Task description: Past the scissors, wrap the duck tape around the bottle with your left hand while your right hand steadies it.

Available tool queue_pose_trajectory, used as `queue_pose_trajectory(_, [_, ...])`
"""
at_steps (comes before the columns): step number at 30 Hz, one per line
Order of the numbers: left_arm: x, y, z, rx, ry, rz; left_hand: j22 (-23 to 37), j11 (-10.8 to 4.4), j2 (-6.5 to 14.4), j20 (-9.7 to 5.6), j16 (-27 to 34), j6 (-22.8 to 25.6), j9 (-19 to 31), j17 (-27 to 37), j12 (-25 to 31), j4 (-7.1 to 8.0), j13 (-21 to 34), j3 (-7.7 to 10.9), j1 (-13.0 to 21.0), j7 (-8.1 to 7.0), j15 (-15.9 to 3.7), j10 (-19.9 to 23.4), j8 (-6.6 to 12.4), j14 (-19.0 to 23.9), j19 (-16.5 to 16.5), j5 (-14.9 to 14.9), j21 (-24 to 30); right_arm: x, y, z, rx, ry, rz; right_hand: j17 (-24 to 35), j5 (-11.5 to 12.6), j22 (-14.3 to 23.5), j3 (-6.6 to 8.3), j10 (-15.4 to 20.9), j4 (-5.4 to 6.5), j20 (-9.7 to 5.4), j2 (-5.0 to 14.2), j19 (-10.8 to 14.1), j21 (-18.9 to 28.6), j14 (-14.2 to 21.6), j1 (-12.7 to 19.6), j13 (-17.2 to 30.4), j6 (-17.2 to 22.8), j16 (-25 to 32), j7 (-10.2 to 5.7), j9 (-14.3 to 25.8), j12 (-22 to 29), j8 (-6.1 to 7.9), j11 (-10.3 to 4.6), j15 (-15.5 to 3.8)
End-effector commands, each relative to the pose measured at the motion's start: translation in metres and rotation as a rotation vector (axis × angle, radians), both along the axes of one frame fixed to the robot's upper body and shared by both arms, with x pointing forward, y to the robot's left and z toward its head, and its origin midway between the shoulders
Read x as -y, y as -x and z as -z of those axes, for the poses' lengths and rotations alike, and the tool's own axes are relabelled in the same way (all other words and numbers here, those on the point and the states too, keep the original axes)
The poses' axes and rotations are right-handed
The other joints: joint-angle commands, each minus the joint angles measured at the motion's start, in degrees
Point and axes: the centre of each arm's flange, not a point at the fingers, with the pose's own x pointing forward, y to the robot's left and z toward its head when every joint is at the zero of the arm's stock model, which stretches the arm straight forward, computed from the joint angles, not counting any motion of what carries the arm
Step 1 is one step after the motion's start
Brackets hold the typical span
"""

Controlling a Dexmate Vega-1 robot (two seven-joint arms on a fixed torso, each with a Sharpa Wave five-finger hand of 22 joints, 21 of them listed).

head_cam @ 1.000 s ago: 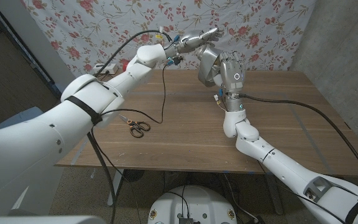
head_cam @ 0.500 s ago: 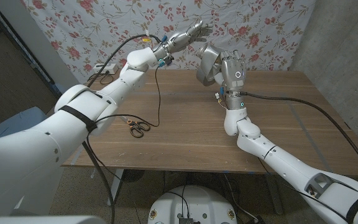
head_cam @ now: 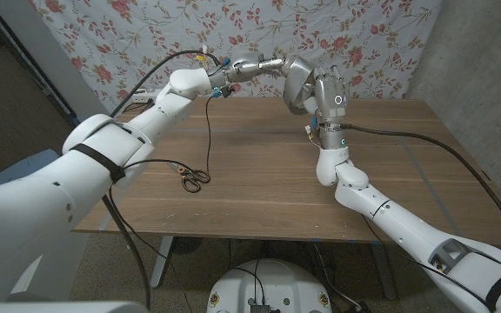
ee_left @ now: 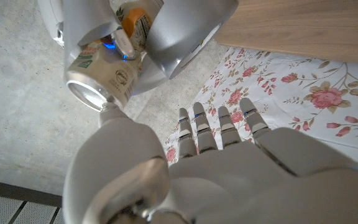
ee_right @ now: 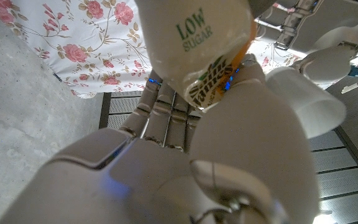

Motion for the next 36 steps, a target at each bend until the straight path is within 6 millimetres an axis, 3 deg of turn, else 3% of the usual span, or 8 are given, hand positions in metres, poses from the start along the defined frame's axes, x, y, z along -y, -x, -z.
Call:
queue_pose_trajectory(1, [-0.005,-0.009,0.005,0.003,-0.159,-0.099,-0.36,-1.71,-0.32,0.11,0.53,-0.11,0.34,-0.25,0.28,-1.89,0.13,0.17,3.56,-2.15,0.00,0.35,-0.04,0.43,-0.37,0.62,-0.31,0.005,-0.002,-0.006,0.004,-0.011,-0.019,0.20,0.55,-0.01,-0.52,11.83,0.06,-6.14,5.57,-0.16,0.26,5.87,5.90,1.33,18.63,-0.15,-18.16,0.16,0.23,-0.08,-11.67,-13.40])
queue_pose_trajectory(4, [0.000,-0.009,0.005,0.004,-0.211,-0.104,-0.86,-4.21,-0.44,0.10,0.89,1.80,0.45,-0.72,-0.04,-3.87,-0.37,0.57,7.56,-5.23,-0.93,0.41,0.25,1.36,1.71,1.23,-0.09,0.005,-0.002,-0.007,0.008,-0.015,-0.022,0.27,0.63,-0.01,-0.66,11.82,0.11,-6.14,5.63,-0.19,0.31,5.92,5.97,1.39,18.67,-0.21,-18.10,0.18,0.16,-0.11,-11.59,-13.41])
queue_pose_trajectory(8, [0.006,-0.010,0.006,-0.015,-0.256,-0.101,-1.14,-5.90,-0.46,0.13,1.28,1.75,0.45,-0.97,-0.05,-5.06,-0.74,0.77,10.16,-5.98,-1.95,0.97,-0.17,2.48,3.04,1.76,0.02,0.004,-0.003,-0.009,0.013,-0.019,-0.026,0.34,0.70,-0.02,-0.80,11.78,0.17,-6.14,5.69,-0.19,0.37,5.98,6.07,1.37,18.69,-0.28,-18.08,0.20,0.02,-0.16,-11.47,-13.41])
queue_pose_trajectory(16, [0.016,-0.014,0.008,-0.061,-0.280,-0.103,-1.45,-7.20,-0.20,0.21,2.67,6.92,0.30,-0.98,1.67,-5.05,-1.46,0.03,11.12,-5.07,-4.40,6.96,0.95,5.71,4.07,2.27,-0.29,0.002,-0.004,-0.012,0.024,-0.014,-0.033,0.52,0.86,-0.03,-1.17,11.97,0.30,-6.18,5.80,-0.24,0.52,6.06,6.29,1.56,18.84,-0.47,-18.14,0.36,-0.08,-0.17,-11.71,-13.41])
queue_pose_trajectory(19, [0.021,-0.017,0.011,-0.090,-0.277,-0.107,-1.49,-7.83,0.44,0.18,2.80,6.93,0.20,-0.98,1.60,-5.05,-1.67,0.22,11.59,-6.27,-4.84,7.32,0.69,5.94,4.34,2.33,-0.32,0.000,-0.005,-0.013,0.026,-0.012,-0.040,0.57,0.90,-0.03,-1.28,12.04,0.34,-6.23,5.80,-0.26,0.55,6.09,6.34,1.56,18.75,-0.52,-18.03,0.36,-0.13,-0.24,-11.66,-13.41])
queue_pose_trajectory(21, [0.023,-0.018,0.013,-0.104,-0.266,-0.108,-1.53,-7.55,1.15,0.19,2.59,6.60,0.09,-1.04,0.83,-5.28,-1.97,0.57,12.54,-6.90,-4.70,6.02,0.22,5.48,4.52,2.35,-0.42,-0.001,-0.006,-0.013,0.027,-0.009,-0.036,0.62,0.94,-0.04,-1.39,12.05,0.38,-6.16,5.81,-0.28,0.59,6.10,6.39,1.65,18.74,-0.57,-18.06,0.34,-0.14,-0.30,-11.51,-13.40])
queue_pose_trajectory(26, [0.026,-0.019,0.015,-0.098,-0.226,-0.101,-1.66,-7.80,2.71,0.22,0.95,-0.11,-0.24,-1.23,-2.87,-5.68,-3.34,0.99,14.97,-9.48,-2.56,-1.34,-3.65,2.30,4.33,1.86,-1.30,-0.003,-0.008,-0.015,0.016,-0.001,-0.042,0.69,1.00,-0.04,-1.54,12.07,0.44,-6.22,5.85,-0.33,0.63,6.11,6.47,1.61,18.81,-0.65,-18.03,0.37,-0.27,-0.32,-11.54,-13.40])
queue_pose_trajectory(36, [0.049,-0.016,0.018,-0.127,-0.184,-0.048,-1.68,-8.68,4.38,0.18,0.84,0.76,-0.25,-1.25,-2.67,-6.23,-3.98,2.05,17.36,-10.04,-3.01,-0.56,-3.19,2.48,5.08,1.15,-1.50,-0.008,-0.011,-0.016,0.012,0.002,-0.046,0.83,1.12,-0.05,-1.85,12.30,0.63,-6.09,6.00,-0.48,0.74,6.23,6.62,1.63,18.86,-0.81,-17.92,0.42,-0.41,-0.41,-11.54,-13.39])
